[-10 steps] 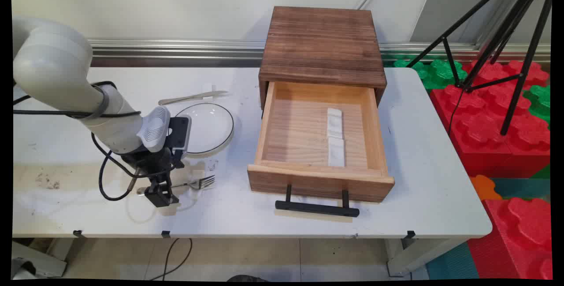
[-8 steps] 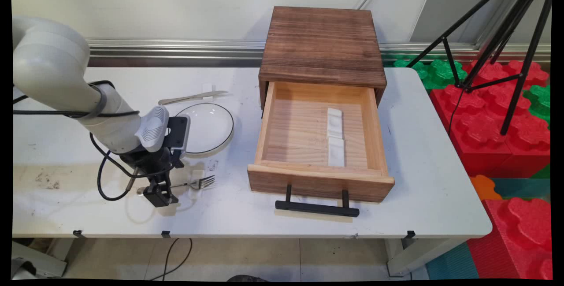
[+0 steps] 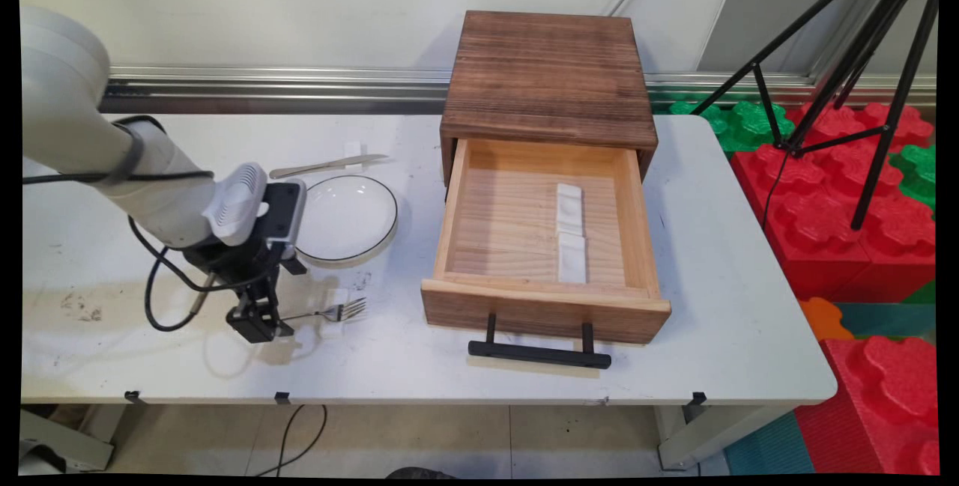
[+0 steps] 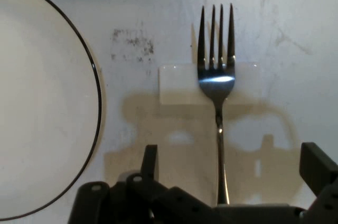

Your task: Pick up the knife from the left of the white plate

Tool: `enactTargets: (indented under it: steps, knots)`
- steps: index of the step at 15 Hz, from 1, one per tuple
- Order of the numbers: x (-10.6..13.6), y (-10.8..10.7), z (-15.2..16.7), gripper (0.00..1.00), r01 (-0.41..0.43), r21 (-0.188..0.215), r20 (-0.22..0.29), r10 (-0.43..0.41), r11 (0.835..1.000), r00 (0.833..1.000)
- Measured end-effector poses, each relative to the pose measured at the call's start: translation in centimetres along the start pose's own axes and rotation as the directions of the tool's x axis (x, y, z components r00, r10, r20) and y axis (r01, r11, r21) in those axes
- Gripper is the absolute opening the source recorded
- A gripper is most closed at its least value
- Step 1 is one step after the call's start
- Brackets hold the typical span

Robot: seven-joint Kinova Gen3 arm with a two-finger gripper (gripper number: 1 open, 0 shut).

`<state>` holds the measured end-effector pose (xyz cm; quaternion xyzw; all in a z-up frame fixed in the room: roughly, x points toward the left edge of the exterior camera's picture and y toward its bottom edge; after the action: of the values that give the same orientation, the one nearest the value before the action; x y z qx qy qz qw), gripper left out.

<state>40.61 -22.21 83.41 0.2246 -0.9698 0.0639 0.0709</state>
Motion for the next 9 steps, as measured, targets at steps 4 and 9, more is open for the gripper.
enactTargets:
  steps: [4,9]
  knots:
    - [-0.5,-0.2,-1.9,1.0,-0.006,0.011,-0.026,0.007,1.0,1.0]
    - [-1.3,-0.8,-4.9,1.0,-0.001,0.034,-0.062,0.003,0.999,0.998]
